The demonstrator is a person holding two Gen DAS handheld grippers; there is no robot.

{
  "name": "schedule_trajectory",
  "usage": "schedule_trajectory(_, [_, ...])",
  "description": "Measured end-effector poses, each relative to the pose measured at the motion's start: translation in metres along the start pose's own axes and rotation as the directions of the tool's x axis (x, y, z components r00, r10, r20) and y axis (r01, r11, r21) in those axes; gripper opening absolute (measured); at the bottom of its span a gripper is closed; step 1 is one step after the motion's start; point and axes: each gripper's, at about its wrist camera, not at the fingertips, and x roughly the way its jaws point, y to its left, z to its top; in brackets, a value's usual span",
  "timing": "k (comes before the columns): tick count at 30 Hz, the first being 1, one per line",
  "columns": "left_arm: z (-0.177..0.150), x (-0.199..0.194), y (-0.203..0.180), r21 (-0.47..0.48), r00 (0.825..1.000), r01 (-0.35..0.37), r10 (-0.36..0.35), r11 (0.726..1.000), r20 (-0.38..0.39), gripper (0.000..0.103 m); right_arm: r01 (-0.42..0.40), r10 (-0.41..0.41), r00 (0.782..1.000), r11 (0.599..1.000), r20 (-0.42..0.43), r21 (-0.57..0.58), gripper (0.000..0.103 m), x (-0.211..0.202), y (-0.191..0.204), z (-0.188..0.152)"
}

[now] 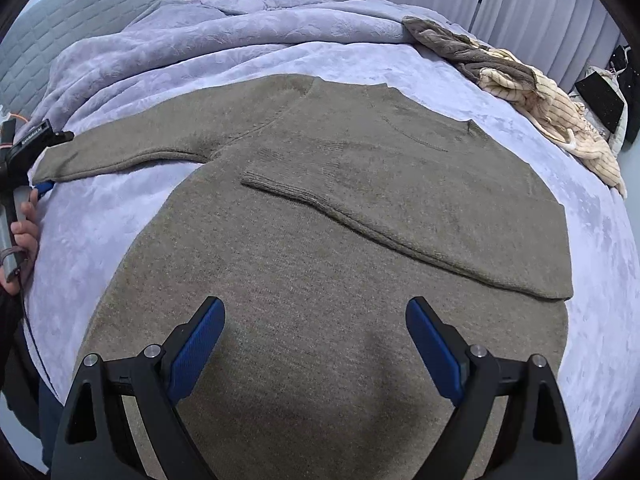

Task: Fold small clothes
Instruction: 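Move the left tool to the other sleeve cuff and close on it, then lift the cuff with the left tool and carry it across the body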

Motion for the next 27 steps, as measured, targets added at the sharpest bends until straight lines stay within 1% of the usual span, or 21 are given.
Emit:
schedule_trajectory(1, [0.002,-0.002,0.003,-0.018,1.000,0.026,-0.026,0.999,0.010,0.095,0.000,0.000,1.000,1.000,-0.001,-0.005,0.094,0.001,0.003,0.003])
schedule_trajectory(2, [0.006,-0.004,0.005,-0.031,0.998,0.053,-0.052,0.998,0.029,0.084,-0.001,0.001,1.000,1.000,-0.001,-0.010,0.094,0.001,0.005,0.006])
schedule_trajectory(3, [0.010,-0.003,0.008,-0.036,0.997,0.074,-0.073,0.997,0.023,0.054,-0.001,0.001,1.000,1.000,0.001,-0.015,0.094,0.002,0.008,0.011])
schedule_trajectory(4, [0.014,0.002,0.010,-0.046,0.995,0.099,-0.099,0.994,0.000,0.029,-0.002,0.002,1.000,1.000,0.002,-0.020,0.094,0.003,0.011,0.016])
schedule_trajectory(5, [0.016,0.009,0.014,-0.068,0.992,0.119,-0.122,0.991,-0.035,0.024,-0.004,0.004,1.000,1.000,0.002,-0.023,0.094,0.005,0.014,0.020])
schedule_trajectory(8, [0.019,0.014,0.016,-0.050,0.992,0.110,-0.112,0.993,-0.051,0.023,-0.003,0.004,1.000,0.999,0.007,-0.042,0.094,0.011,0.021,0.036])
schedule_trajectory(9, [0.020,0.012,0.014,-0.038,0.993,0.108,-0.110,0.993,-0.043,0.014,-0.001,0.001,1.000,0.999,0.011,-0.050,0.094,0.013,0.024,0.042])
schedule_trajectory(10, [0.021,0.008,0.013,-0.035,0.992,0.118,-0.119,0.992,-0.036,0.009,0.000,0.001,1.000,0.998,0.019,-0.058,0.094,0.015,0.028,0.049])
schedule_trajectory(11, [0.022,0.004,0.013,-0.039,0.990,0.135,-0.136,0.990,-0.025,0.009,0.000,0.001,1.000,0.998,0.026,-0.065,0.094,0.017,0.030,0.056])
schedule_trajectory(14, [0.023,-0.008,0.012,-0.037,0.990,0.142,-0.141,0.989,0.013,0.009,0.002,0.002,0.998,0.997,0.063,-0.077,0.094,0.023,0.038,0.083])
schedule_trajectory(15, [0.024,-0.010,0.010,-0.026,0.990,0.139,-0.138,0.990,0.020,0.007,-0.001,0.006,0.998,0.997,0.067,-0.073,0.094,0.026,0.040,0.091])
schedule_trajectory(19, [0.021,-0.020,-0.006,0.054,0.995,0.093,-0.095,0.994,0.043,0.006,-0.010,0.012,0.997,0.999,0.070,-0.036,0.094,0.052,0.051,0.134])
schedule_trajectory(21, [0.021,-0.028,-0.012,0.080,0.995,0.079,-0.084,0.994,0.061,0.006,0.004,-0.002,0.998,1.000,0.061,-0.027,0.094,0.067,0.059,0.150])
schedule_trajectory(23, [0.023,-0.035,-0.014,0.086,0.994,0.075,-0.082,0.993,0.072,0.006,0.032,-0.030,0.999,0.999,0.042,-0.033,0.094,0.085,0.071,0.164])
schedule_trajectory(25, [0.025,-0.039,-0.015,0.101,0.994,0.062,-0.070,0.993,0.078,0.006,0.056,-0.056,0.998,0.997,0.008,-0.045,0.094,0.105,0.088,0.172])
schedule_trajectory(27, [0.026,-0.041,-0.021,0.141,0.996,0.028,-0.040,0.990,0.083,0.006,0.063,-0.065,0.998,0.996,-0.021,-0.055,0.094,0.118,0.102,0.172])
